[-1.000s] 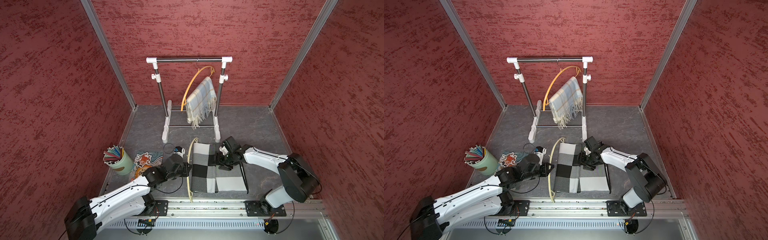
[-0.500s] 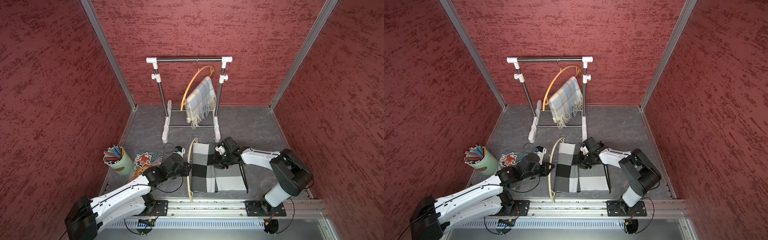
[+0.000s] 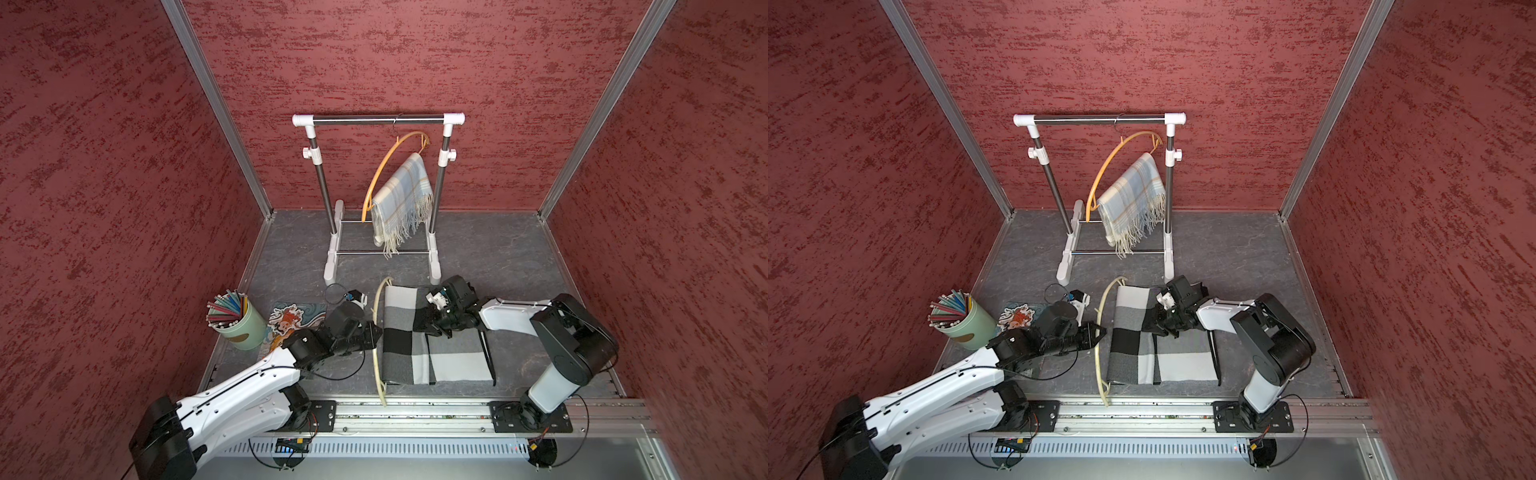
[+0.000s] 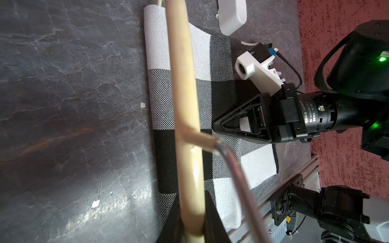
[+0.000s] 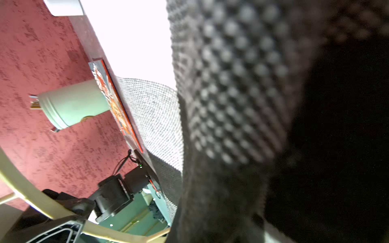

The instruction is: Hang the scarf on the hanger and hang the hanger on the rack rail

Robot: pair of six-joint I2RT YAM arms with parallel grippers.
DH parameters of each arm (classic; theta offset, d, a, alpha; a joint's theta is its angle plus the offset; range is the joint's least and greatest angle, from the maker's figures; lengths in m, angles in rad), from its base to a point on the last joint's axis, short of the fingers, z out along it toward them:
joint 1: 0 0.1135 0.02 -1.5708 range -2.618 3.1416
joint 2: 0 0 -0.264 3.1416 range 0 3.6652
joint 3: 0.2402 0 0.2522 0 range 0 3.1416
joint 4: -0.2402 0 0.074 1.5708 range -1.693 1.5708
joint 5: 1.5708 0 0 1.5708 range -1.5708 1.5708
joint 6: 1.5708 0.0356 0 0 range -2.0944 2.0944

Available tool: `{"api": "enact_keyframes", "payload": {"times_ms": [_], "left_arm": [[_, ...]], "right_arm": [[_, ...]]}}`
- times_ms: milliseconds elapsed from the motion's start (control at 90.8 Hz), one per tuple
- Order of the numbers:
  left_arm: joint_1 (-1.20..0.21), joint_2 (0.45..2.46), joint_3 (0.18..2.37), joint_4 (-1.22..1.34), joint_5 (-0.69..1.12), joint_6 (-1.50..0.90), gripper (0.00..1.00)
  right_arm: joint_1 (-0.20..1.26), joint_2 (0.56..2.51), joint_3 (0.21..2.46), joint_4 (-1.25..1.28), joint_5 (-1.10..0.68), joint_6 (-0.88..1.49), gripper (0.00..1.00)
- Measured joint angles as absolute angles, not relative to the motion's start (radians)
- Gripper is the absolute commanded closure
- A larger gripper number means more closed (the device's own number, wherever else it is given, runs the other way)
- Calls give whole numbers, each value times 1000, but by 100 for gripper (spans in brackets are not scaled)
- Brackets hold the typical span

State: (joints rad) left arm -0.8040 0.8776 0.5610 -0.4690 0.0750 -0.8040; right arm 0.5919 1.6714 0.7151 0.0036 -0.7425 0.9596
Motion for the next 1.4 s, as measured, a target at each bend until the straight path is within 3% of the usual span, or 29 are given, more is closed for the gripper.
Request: {"api": "enact_keyframes", "payload": {"times_ms": [408,683,1014,1399], "left_arm": [[-645,847,1113,-991,130,-719,100],[-584,953,1480,-1248,199,-620,100],[-535,1032,1646,-1420,285,-570,100],[-521,1045,1663,-1458,279,-566,100]], "right_arm": [[593,1357,838,-50,-793,1010,100],[592,1292,860,-91,-802,1005,100],[579,1340,751,-11,-813,976,100],[574,1455,655,194,-878,988,100]]}}
